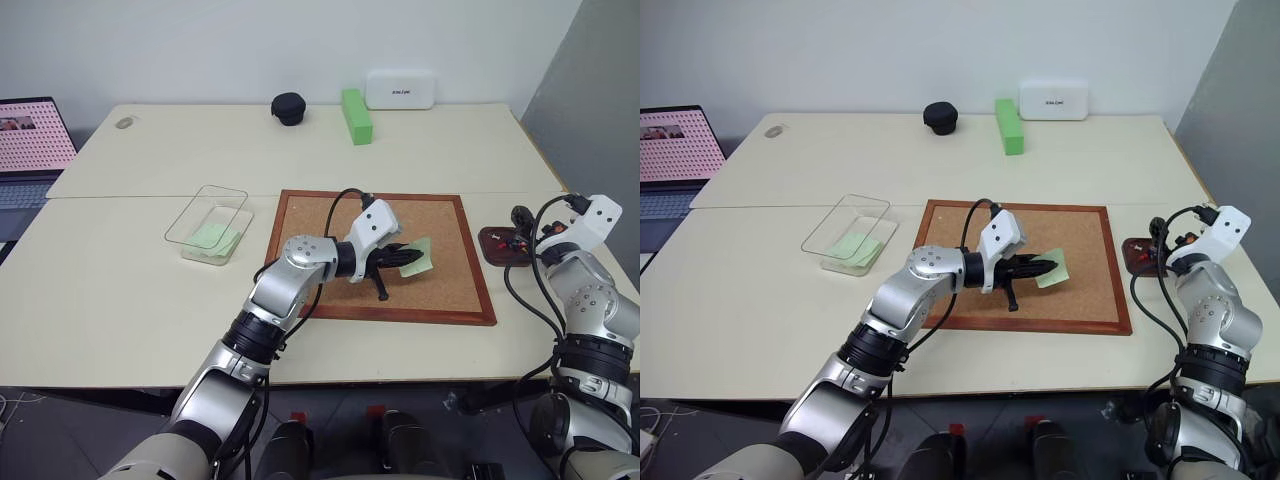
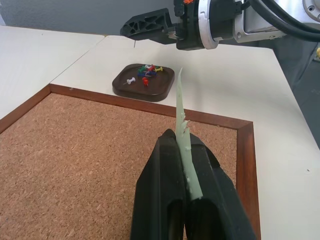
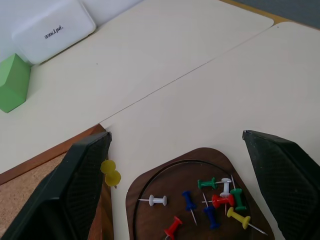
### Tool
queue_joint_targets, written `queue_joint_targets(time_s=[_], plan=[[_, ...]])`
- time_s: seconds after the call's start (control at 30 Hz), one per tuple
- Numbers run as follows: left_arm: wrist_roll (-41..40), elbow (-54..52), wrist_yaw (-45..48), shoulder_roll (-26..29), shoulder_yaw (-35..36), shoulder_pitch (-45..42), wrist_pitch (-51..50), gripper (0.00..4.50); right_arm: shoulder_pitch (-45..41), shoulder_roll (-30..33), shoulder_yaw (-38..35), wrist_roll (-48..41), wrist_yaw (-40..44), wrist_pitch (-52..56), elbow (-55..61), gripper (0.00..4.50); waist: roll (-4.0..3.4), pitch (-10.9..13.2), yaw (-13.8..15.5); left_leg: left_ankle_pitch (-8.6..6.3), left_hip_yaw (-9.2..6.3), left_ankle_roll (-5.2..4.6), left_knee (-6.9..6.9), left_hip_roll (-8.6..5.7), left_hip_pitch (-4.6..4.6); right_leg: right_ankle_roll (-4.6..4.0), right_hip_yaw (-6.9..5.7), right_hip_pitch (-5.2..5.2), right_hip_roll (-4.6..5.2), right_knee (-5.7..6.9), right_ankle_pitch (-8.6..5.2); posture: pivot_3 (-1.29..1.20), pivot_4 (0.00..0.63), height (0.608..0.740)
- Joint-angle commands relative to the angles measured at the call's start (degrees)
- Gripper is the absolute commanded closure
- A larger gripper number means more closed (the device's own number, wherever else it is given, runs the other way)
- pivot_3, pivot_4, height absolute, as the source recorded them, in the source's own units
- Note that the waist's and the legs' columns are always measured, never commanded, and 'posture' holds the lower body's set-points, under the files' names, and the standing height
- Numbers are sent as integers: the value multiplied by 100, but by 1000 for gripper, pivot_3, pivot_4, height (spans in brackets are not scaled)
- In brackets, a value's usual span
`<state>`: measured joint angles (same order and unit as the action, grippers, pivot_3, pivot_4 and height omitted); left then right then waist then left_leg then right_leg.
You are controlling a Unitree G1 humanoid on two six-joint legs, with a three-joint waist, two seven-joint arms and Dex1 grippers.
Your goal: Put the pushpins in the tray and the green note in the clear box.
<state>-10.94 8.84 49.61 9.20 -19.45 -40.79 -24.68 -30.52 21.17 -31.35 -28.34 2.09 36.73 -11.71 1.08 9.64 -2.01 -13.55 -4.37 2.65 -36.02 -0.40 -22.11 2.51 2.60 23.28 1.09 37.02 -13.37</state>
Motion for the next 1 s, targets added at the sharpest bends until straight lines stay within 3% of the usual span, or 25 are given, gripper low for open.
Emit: queue_joint_targets(time_s=[0.03,0.67,0.8,1.0], plan=[[-33,-221,42,-26,21,-35,34,4500,-44,50,-33,-77,-35,-28,199,45,0,0,0,0,0,0,0,0,0,0,0,0,0,0,0,0,150,740],[-29,-252,22,0,36,-17,-11,4500,408,559,1017,1030,477,-856,259,45,0,0,-9,0,0,0,0,0,0,1,0,0,-1,-1,-1,0,150,740],[-12,-219,-82,-18,102,-7,36,4500,690,865,1550,1540,1035,-1602,526,45,-1,0,6,0,0,0,0,-1,0,2,0,0,0,-3,-1,0,150,740],[-8,105,-991,-53,899,-226,80,4500,1211,901,2060,1265,2166,-2028,1511,45,0,1,-31,-1,0,0,0,2,1,4,0,0,-2,-3,-2,0,150,740]])
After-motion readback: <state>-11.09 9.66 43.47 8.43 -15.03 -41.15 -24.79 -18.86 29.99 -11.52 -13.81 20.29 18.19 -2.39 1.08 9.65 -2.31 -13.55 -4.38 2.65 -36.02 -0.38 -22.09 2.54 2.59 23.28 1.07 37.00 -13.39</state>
